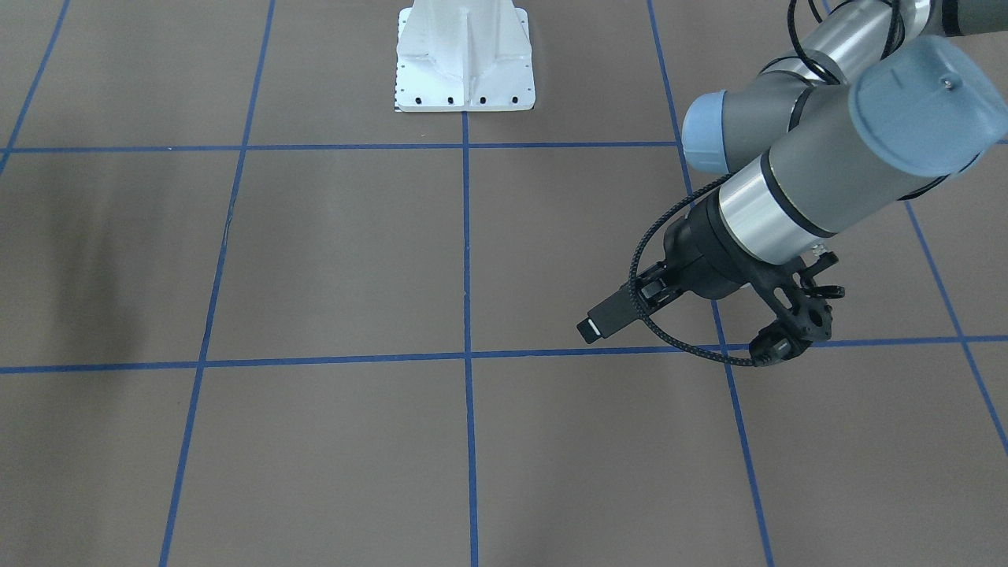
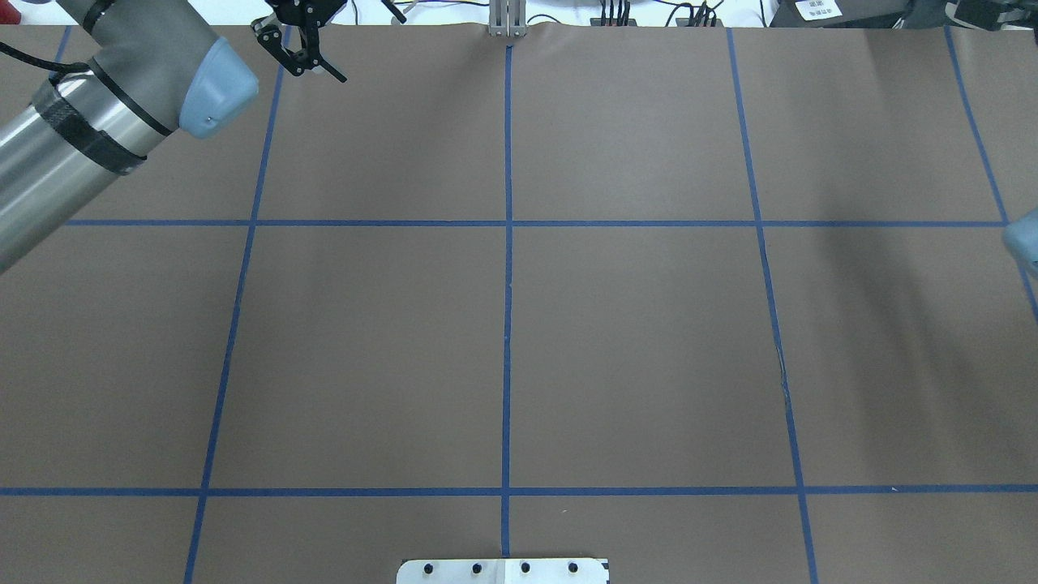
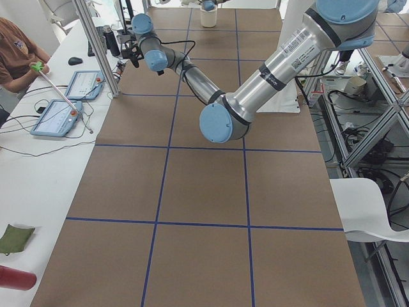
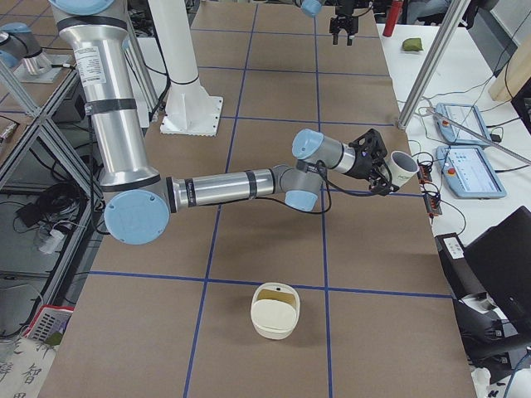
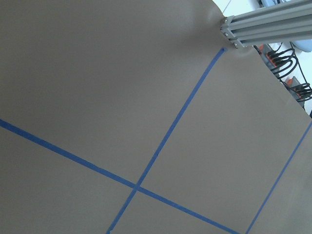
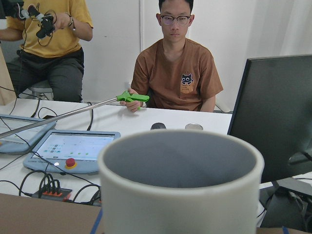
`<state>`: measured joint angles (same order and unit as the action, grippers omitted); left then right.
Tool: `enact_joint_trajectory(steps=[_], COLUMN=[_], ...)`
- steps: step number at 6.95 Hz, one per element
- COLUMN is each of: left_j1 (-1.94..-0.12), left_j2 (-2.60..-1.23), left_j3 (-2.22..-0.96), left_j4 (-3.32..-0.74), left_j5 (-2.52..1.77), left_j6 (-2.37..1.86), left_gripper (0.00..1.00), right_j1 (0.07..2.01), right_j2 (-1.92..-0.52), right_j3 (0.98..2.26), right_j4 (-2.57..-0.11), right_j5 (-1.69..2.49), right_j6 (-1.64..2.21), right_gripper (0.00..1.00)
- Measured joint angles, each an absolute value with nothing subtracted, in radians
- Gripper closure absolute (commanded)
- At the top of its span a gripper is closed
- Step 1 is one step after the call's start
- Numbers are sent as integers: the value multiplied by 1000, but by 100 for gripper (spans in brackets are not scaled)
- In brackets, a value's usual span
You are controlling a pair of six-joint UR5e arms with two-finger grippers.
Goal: Left arm hands cup to right arm to dump lemon
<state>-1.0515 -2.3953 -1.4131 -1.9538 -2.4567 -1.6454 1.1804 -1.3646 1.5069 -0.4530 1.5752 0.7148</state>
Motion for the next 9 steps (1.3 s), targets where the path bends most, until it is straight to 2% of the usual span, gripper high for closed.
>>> enact_joint_trajectory(steps=[3,5,9], left_j1=[-1046,-1025,-974], left_j2=[-2378,-2378,-2391], left_j3=[-1412,-1413,-1410], left_j4=[-1954,-1954,-1956], left_j5=[-2437,-2427,-2430], left_j6=[-1628,-1628,-1629], left_gripper=[0,0,0], right_j1=[958,810,559], right_j2=[-1269,-1206,-1098], right_j3=[1529,1600,1632], right_j4=[-652,-817,-919], right_j5=[1262,1099,783], right_j6=[591,582,583], right_gripper=[82,80,80])
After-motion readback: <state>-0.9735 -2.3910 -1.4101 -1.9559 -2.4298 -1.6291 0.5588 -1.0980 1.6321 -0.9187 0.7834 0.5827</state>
